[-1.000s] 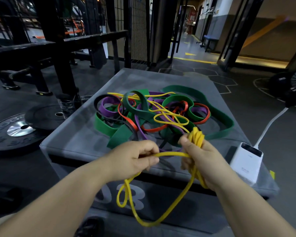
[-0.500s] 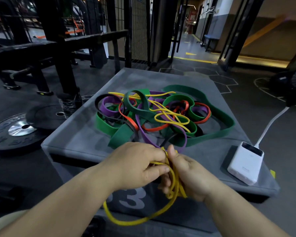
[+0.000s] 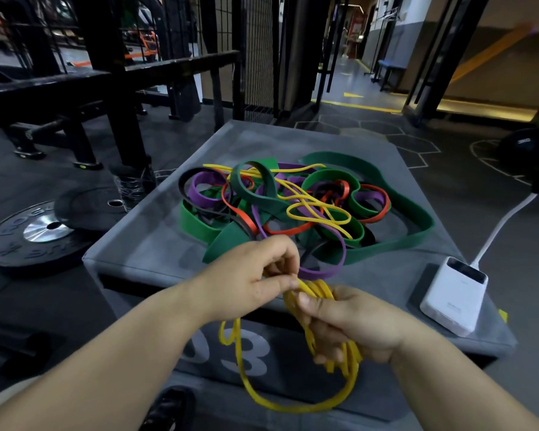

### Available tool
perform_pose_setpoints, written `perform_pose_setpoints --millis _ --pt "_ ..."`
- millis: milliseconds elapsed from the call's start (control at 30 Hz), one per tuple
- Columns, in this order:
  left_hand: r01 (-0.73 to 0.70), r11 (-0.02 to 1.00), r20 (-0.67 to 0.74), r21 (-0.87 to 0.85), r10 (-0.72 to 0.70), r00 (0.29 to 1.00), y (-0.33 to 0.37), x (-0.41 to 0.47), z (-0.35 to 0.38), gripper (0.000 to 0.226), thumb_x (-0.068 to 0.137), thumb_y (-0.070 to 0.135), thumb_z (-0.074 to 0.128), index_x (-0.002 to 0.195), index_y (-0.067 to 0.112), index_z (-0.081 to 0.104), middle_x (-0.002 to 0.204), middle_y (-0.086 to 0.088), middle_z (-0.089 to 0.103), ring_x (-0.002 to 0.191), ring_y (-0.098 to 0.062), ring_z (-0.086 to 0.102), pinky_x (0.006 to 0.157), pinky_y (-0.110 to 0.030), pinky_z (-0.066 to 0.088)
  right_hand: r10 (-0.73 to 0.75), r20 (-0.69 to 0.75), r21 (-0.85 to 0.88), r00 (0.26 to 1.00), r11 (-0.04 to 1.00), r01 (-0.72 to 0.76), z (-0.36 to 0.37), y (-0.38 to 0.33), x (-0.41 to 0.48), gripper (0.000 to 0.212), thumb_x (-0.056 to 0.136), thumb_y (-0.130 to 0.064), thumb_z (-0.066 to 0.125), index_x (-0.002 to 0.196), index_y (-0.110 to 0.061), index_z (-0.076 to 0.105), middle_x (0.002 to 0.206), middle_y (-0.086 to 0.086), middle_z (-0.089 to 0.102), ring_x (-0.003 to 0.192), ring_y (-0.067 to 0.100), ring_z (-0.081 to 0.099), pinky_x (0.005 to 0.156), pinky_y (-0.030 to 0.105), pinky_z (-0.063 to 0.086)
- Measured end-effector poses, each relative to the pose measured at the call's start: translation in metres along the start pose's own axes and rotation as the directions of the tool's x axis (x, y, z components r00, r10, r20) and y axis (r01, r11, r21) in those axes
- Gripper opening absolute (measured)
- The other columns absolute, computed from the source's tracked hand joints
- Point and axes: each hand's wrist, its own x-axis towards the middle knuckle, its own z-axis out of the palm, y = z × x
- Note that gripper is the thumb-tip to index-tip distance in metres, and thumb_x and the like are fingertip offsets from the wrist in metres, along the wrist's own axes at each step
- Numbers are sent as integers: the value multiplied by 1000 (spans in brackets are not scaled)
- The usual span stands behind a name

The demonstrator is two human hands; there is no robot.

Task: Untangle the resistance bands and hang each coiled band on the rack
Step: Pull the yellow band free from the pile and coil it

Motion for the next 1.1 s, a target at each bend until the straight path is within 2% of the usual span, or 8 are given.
perform_pose_setpoints --millis 100,200,300,500,700,833,933,1100 --pt "-41 996 -57 84 46 997 1 1 9 15 85 29 65 89 23 53 84 4 57 73 -18 54 65 -31 45 -14 23 -1 1000 1000 14 4 2 0 32 84 -41 59 75 -12 51 41 0 32 42 23 51 65 39 49" --pt "-36 998 -76 56 40 996 -4 2 12 22 83 35 67 87 25 48 83 6 51 66 -14 51 57 -23 42 -33 84 85 996 996 26 3 3 -2 39 84 -49 63 59 -20 53 40 0 30 37 18 46 59 34 50" --pt "0 1000 -21 -23 -1 1000 -8 3 14 28 84 54 57 83 27 48 72 -2 55 63 -18 51 57 -30 42 -61 231 190 971 982 16 -4 2 -6 47 78 -59 71 62 -21 51 39 -6 34 34 12 42 54 29 51" --pt "51 984 115 -173 -31 993 -11 1 17 36 85 63 47 90 28 54 67 11 47 59 -2 41 57 -17 35 -130 355 361 926 933 -8 -14 2 -7 46 86 -59 63 63 -21 50 39 -11 42 36 8 47 57 28 50" --pt "132 961 197 -241 -85 977 -12 0 19 43 78 48 66 109 19 57 94 10 63 93 -6 61 83 -24 49 -259 393 494 882 869 35 -26 1 -6 44 99 -49 47 71 -17 54 42 -8 39 43 7 55 65 30 52" --pt "198 949 268 -244 -130 955 -18 -2 18 37 82 21 75 111 24 54 96 12 64 95 -8 63 90 -32 52 -362 357 585 861 805 96 -35 -4 -9 47 104 -45 37 74 -14 55 47 -5 36 42 11 52 70 33 53" --pt "200 961 253 -190 -149 956 -23 -2 16 26 82 20 72 98 30 55 94 11 63 93 3 60 90 -28 50 -414 311 686 856 720 99 -46 -6 -12 52 106 -45 30 78 -9 54 51 -2 39 46 18 39 77 38 52" --pt "244 962 244 -126 -208 947 -28 -1 16 15 88 13 68 89 23 57 86 7 66 87 -7 65 87 -31 52 -485 196 768 852 616 174 -60 -9 -14 51 105 -51 24 75 -15 44 48 -4 32 52 16 38 84 39 49"
